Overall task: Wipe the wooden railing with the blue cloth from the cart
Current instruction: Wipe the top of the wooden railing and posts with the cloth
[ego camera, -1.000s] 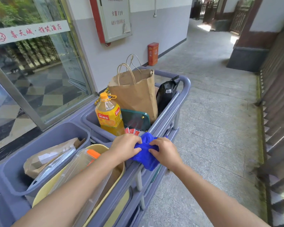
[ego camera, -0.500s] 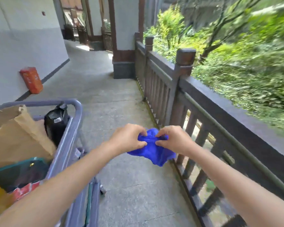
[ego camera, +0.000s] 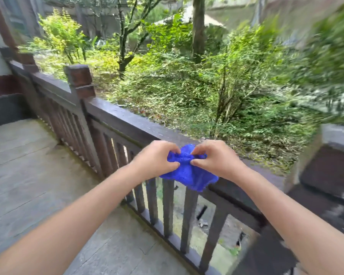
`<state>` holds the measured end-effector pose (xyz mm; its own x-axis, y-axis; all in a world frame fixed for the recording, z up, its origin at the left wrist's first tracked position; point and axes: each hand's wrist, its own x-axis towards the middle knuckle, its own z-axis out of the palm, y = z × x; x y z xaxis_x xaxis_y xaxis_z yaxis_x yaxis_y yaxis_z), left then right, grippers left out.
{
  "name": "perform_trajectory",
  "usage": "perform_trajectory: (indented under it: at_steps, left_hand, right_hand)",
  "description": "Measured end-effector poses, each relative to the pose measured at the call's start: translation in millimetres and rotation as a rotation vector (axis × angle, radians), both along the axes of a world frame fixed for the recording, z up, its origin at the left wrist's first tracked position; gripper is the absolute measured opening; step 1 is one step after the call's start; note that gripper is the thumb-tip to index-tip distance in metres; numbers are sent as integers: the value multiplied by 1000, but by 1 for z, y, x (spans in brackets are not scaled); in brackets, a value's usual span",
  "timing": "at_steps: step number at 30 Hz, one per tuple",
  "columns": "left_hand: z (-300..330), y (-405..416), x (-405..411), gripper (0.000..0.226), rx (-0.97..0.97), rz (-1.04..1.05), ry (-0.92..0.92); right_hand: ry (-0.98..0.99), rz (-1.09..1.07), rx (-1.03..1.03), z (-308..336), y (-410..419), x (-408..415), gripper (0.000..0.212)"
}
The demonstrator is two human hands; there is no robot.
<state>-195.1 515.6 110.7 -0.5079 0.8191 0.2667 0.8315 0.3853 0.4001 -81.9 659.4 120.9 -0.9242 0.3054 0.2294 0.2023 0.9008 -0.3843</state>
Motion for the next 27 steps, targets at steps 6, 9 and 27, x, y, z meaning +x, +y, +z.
perform_trajectory:
  at_steps: [6,9,27]
  left_hand:
    - [1,101,57,28,84,-215,24]
    - [-1,138,71,28,72,-304,56]
    - [-78,231,18,29,-127,-572,26]
  right_hand:
    - [-10,-203,47,6,77,82,26]
    - [-34,-288,83,4,103,102,26]
    - [-268,-752,33,-76,132,61,26]
